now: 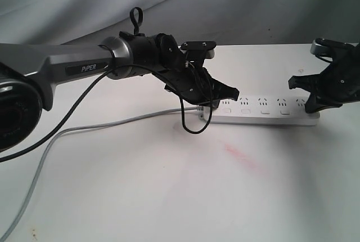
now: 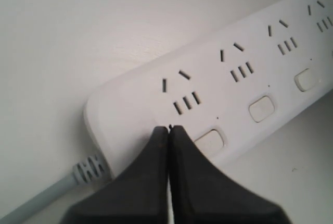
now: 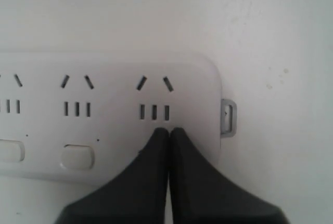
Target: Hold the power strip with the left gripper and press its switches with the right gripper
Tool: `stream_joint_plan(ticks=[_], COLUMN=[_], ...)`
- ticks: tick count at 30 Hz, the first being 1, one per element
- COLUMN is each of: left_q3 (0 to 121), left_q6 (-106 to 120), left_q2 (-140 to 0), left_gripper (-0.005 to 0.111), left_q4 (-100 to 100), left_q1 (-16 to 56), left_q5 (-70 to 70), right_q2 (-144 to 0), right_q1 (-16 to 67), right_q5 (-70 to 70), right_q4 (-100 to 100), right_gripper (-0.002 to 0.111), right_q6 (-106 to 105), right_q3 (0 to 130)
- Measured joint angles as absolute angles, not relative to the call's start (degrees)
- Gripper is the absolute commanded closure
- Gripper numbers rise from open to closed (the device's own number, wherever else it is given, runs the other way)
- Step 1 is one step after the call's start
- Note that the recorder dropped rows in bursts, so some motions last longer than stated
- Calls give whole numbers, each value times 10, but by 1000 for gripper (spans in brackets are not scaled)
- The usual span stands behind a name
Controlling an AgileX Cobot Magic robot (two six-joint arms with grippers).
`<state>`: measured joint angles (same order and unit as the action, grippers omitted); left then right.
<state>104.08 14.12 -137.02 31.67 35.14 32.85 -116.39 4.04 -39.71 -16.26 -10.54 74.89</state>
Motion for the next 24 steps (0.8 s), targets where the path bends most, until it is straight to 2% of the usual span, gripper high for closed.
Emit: stream_joint_plan(ticks=[24], left_q3=[1041], left_q6=[141], left_q2=[-1370], left_gripper=[107], left_q4=[317], left_q1=[351], left_q5=[329], right_q2=[-1176], right_q1=[54], right_q5=[-403], right_q4=[-139], right_gripper=[108], right_q6=[-94], right_q3=[758])
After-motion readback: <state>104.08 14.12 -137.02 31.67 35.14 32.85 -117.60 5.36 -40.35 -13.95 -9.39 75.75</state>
